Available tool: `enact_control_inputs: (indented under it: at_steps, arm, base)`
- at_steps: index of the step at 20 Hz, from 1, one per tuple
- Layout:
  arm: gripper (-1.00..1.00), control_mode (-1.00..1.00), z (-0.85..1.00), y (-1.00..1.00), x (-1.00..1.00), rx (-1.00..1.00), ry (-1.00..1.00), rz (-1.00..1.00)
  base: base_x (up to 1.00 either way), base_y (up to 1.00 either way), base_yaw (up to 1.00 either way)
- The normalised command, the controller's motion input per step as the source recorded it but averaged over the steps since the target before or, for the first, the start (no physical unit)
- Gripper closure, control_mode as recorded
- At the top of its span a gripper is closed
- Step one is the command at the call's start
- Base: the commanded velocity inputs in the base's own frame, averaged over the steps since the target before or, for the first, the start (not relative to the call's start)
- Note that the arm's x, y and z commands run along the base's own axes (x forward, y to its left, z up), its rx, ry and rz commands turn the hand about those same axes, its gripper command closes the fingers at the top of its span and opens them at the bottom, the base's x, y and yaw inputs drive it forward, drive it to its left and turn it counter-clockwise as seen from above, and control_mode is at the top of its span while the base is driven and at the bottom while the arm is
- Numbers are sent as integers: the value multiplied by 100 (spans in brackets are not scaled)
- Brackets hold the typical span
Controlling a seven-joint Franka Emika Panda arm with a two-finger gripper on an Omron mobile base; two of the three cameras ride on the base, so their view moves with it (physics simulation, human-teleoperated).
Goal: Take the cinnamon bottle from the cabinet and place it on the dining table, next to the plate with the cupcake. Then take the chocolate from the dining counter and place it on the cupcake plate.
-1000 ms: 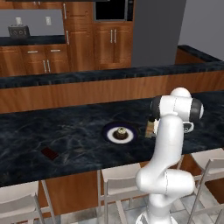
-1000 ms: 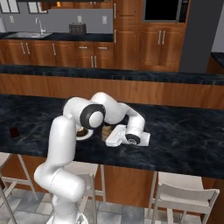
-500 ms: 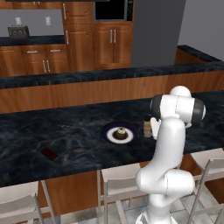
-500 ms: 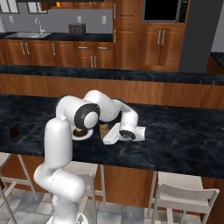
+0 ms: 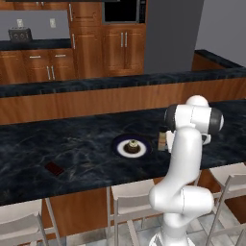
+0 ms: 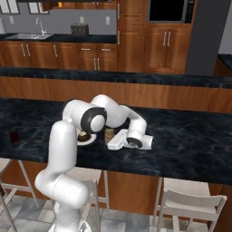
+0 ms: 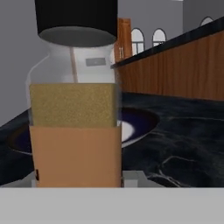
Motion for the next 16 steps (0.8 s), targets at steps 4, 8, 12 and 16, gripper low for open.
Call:
enact_control_inputs:
  at_steps: [4, 8, 12, 16]
  arm:
    - [-100, -100, -29, -2, 7, 7, -3, 0]
    - [-100, -100, -9, 0, 4, 0, -6, 0]
    - [-100, -100, 0, 0, 0, 0, -9, 0]
    - [-100, -100, 0, 0, 0, 0, -1, 0]
  base:
    - [0, 0, 0]
    - [0, 0, 0]
    - [0, 0, 0]
    - [0, 0, 0]
